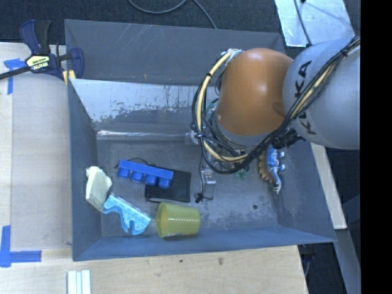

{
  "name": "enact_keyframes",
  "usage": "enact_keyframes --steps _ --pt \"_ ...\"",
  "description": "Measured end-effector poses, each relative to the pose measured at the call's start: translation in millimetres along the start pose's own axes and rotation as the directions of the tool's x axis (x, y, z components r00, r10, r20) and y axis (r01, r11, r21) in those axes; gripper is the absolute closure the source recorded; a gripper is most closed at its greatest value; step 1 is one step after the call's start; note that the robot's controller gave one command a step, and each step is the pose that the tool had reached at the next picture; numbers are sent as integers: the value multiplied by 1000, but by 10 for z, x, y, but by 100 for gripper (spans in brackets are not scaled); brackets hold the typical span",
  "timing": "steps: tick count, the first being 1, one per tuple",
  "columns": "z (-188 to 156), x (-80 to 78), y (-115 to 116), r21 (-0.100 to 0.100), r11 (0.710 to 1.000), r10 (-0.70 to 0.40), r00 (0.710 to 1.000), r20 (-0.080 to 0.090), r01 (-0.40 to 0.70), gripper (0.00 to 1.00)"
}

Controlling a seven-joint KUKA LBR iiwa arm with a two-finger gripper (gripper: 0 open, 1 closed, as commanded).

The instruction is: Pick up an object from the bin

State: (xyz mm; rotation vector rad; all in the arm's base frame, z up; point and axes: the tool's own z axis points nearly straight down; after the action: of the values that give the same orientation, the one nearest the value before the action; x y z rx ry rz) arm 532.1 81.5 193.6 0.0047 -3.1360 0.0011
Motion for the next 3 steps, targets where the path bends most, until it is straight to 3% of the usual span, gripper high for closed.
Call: enact_keyframes --steps 1,2,3 --pt "-49 -16 -4 -1 1000 3 1000 9 -3 0" --pt "284 -463 512 -1 999 -55 998 13 55 0" --pt "426 -575 732 -2 1000 -19 1000 8 19 0"
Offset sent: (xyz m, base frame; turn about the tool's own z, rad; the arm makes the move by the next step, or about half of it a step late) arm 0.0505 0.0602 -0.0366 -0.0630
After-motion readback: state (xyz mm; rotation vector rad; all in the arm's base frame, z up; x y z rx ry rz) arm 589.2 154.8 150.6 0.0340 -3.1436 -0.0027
